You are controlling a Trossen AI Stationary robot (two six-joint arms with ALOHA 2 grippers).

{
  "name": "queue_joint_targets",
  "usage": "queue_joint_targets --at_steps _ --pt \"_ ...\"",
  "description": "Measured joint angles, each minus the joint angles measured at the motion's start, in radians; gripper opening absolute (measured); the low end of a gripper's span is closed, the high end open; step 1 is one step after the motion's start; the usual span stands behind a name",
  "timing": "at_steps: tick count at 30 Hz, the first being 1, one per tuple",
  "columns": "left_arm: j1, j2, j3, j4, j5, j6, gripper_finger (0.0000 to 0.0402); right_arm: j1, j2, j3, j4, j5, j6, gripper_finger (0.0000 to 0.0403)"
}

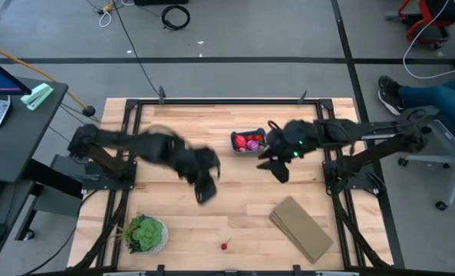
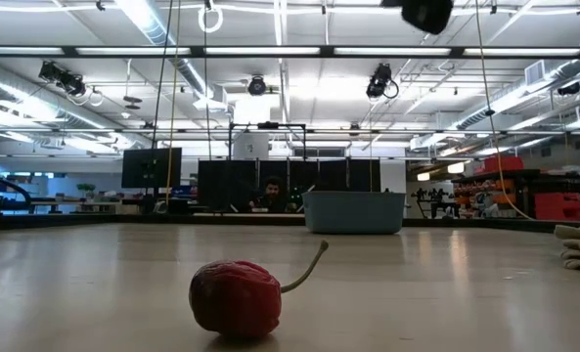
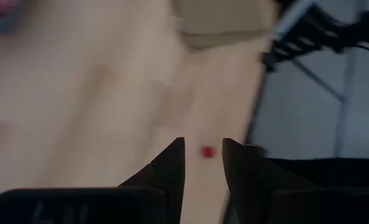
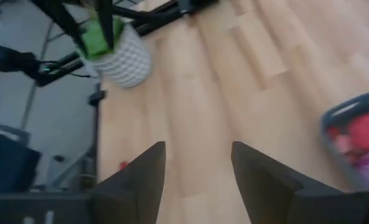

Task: Pick and placing Produce into tupperware
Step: Put the cherry into the bin

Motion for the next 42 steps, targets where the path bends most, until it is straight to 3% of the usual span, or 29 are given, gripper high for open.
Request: queue_joint_targets --at_steps 8,13,20,26,42 --pt "-0.221 0.008 -0.349 0.579 -0.022 -0.183 0.0116 0.239 0.003 0.000 -0.003 0.023 0.096 0.0193" --pt "-0.278 0.086 -0.476 0.783 -0.083 -0.220 0.0116 0.342 0.042 0.000 -0.003 0.082 0.131 0.0188" --pt "-0.271 0.264 -0.491 0.801 -0.093 -0.226 0.0130 0.414 0.096 0.000 -0.001 0.106 0.191 0.0188" --pt "-0.278 0.369 -0.488 0.959 -0.070 -0.272 0.0137 0.429 0.124 0.000 0.002 0.172 0.190 0.0188" --pt "-0.288 0.399 -0.487 0.969 -0.116 -0.298 0.0140 0.428 0.131 0.000 -0.002 0.246 0.209 0.0185"
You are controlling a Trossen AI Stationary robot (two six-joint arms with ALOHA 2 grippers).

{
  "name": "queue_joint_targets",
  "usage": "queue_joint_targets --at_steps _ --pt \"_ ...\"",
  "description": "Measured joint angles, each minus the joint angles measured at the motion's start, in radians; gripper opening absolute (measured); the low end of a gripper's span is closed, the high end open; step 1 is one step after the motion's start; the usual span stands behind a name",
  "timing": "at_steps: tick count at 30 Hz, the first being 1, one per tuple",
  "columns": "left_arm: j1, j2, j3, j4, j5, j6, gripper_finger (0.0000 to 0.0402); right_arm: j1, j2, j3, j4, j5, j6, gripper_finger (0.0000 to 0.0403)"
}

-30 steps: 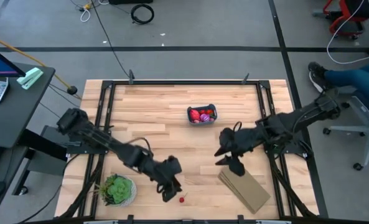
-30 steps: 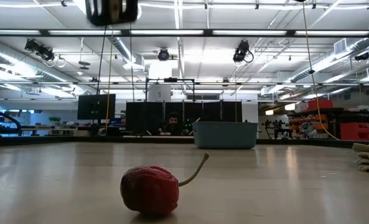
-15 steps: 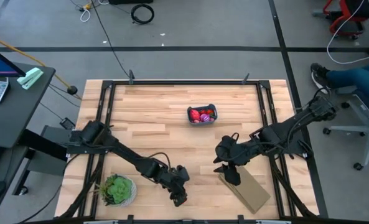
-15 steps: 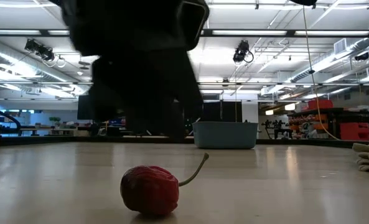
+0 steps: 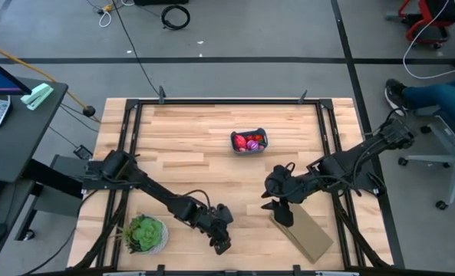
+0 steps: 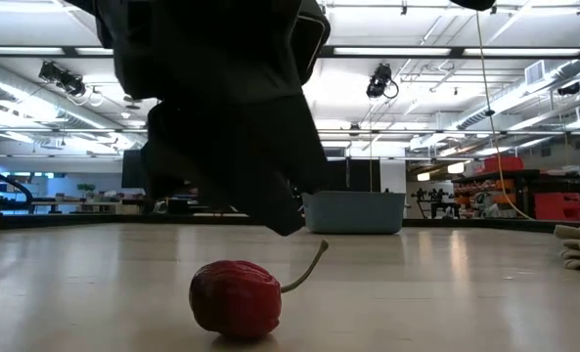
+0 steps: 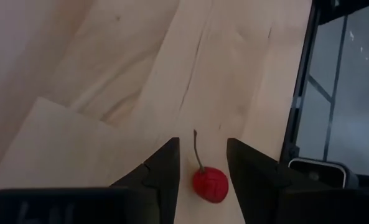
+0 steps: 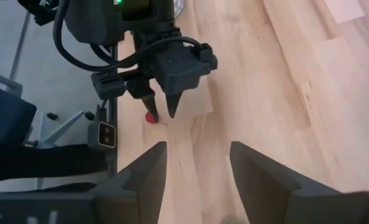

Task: Pick and placing Produce into tupperware
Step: Put the cherry into the bin

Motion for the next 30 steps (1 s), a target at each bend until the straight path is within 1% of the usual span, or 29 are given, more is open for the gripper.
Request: queue_joint_targets --at_steps 3,7,14,20,30 --pt "0.000 0.000 0.000 0.001 -0.011 0.000 0.0139 0.000 0.000 0.000 0.000 0.001 -0.001 0.0186" --pt "-0.001 0.000 0.000 0.003 -0.050 -0.001 0.0138 0.000 0.000 0.000 0.000 0.001 -0.002 0.0185" --pt "-0.002 0.000 0.000 0.029 -0.054 -0.011 0.0140 0.000 0.000 0.000 0.000 0.001 -0.010 0.0185" --pt "-0.008 0.008 0.000 0.040 -0.093 -0.022 0.0139 0.000 0.000 0.000 0.000 0.001 -0.027 0.0185" --pt "-0.035 0.062 0.000 0.055 -0.097 -0.105 0.0134 0.000 0.000 0.000 -0.010 0.001 -0.029 0.0185"
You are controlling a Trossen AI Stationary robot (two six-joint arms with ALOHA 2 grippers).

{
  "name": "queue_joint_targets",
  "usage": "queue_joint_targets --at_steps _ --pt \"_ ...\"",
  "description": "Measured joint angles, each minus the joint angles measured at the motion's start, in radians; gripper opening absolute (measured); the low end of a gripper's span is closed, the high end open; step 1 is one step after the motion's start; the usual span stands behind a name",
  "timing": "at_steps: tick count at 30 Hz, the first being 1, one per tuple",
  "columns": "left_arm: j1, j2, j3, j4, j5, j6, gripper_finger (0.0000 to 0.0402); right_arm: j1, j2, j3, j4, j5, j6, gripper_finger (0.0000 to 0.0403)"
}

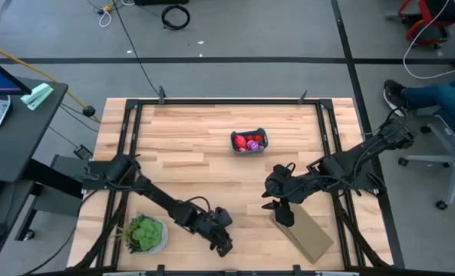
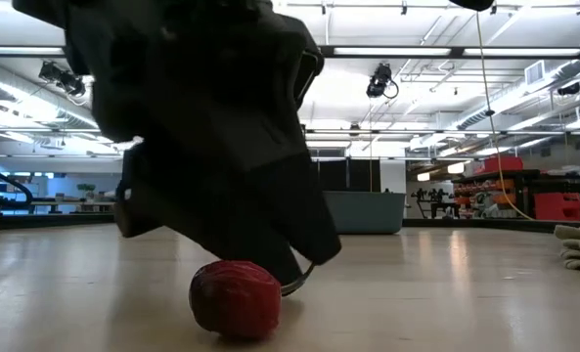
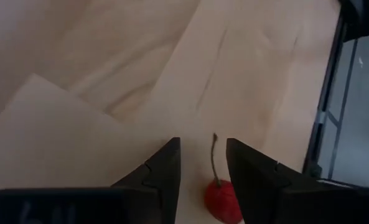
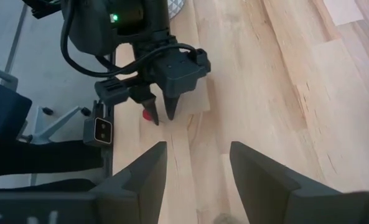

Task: Pick and placing Produce into tupperware
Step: Put the cherry into the bin

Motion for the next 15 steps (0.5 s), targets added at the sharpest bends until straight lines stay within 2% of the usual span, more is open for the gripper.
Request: queue_joint_targets --at_steps 8,15 --pt "-0.004 0.000 0.000 0.025 0.000 -0.003 0.0133 0.000 0.000 0.000 0.002 0.000 -0.007 0.0185" --pt "0.000 0.009 0.000 0.035 -0.018 -0.008 0.0116 0.000 0.000 0.000 0.002 0.000 -0.008 0.0186"
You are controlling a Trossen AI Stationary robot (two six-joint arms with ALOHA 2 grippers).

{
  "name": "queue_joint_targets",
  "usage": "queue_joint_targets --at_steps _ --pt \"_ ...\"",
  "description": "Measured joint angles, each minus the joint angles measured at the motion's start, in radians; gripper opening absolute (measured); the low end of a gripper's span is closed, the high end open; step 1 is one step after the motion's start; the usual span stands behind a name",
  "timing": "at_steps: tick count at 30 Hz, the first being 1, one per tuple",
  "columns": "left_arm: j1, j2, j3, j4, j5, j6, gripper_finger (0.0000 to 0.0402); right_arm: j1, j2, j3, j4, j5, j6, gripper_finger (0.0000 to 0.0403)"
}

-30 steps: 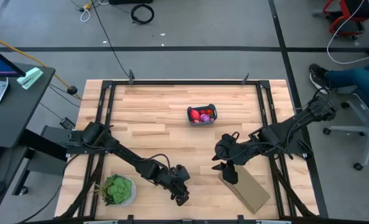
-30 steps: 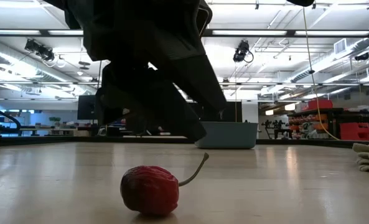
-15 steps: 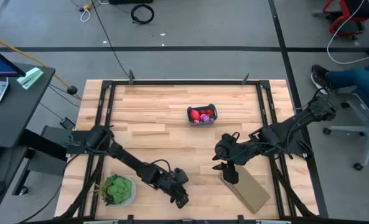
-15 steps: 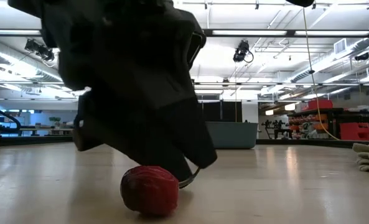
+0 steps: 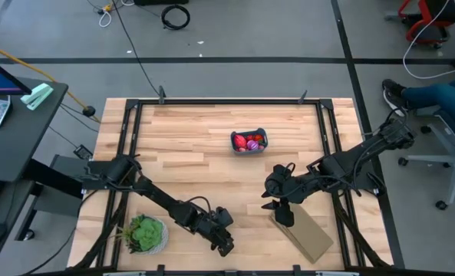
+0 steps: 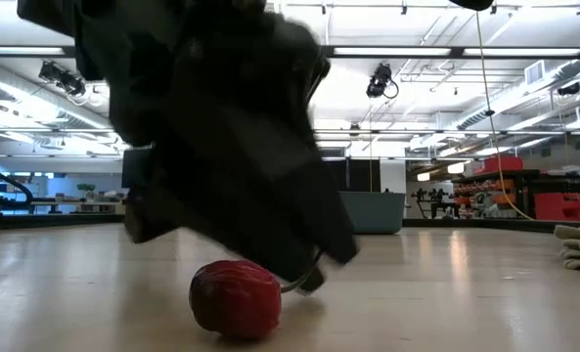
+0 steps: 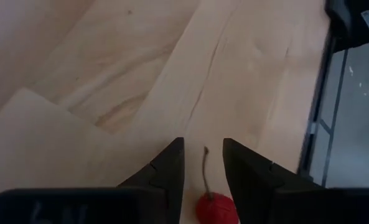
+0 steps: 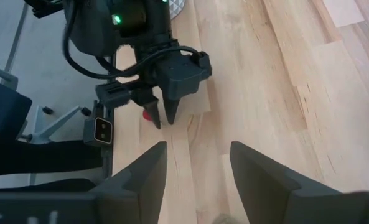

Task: Pick and placing Produce into tupperware
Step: Put the cherry into the bin

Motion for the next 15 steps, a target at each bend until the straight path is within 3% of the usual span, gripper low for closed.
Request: queue_joint_targets --at_steps 8,15 --pt "-0.001 0.019 0.001 0.009 -0.008 -0.026 0.0091 0.000 0.000 0.000 0.000 0.002 -0.016 0.0181" --pt "0.016 0.017 0.000 0.003 -0.003 -0.032 0.0014 0.000 0.000 0.000 0.000 0.007 -0.018 0.0181"
